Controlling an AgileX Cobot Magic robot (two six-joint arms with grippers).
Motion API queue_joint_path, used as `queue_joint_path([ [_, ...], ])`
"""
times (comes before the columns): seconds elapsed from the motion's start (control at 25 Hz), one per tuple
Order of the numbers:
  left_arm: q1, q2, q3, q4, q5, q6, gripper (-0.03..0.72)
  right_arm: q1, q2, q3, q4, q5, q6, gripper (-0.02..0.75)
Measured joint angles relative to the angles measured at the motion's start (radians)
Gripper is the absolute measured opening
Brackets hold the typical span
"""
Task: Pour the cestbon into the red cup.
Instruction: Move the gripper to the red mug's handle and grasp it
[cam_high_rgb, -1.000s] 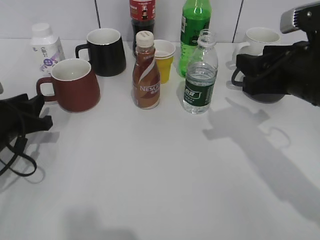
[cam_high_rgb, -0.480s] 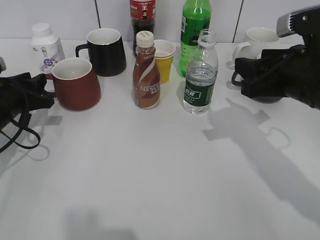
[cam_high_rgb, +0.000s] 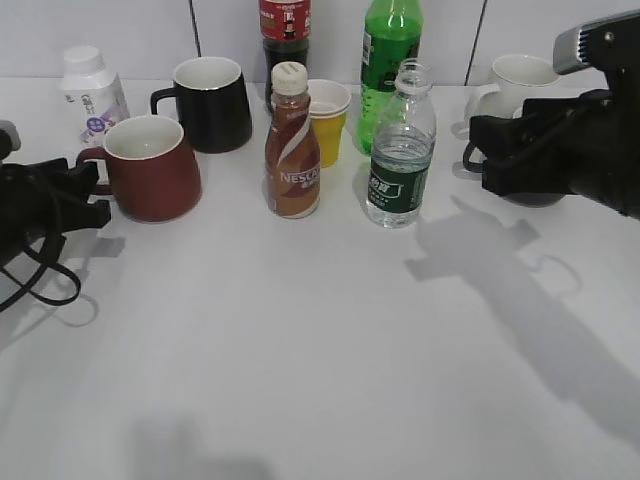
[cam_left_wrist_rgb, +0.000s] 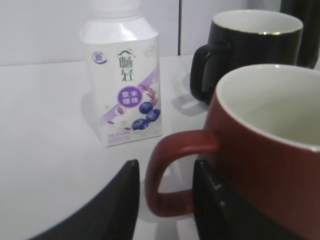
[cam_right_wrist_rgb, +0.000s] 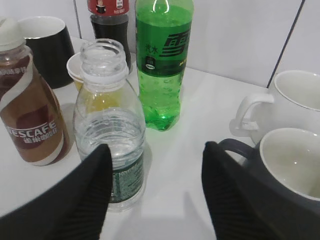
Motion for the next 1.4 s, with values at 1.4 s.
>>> queue_joint_path([
  [1.4, 0.071, 0.035, -0.138, 0.182, 0.178, 0.000, 0.277, 0.000, 0.001, 0.000, 0.000, 0.000, 0.000, 0.430],
])
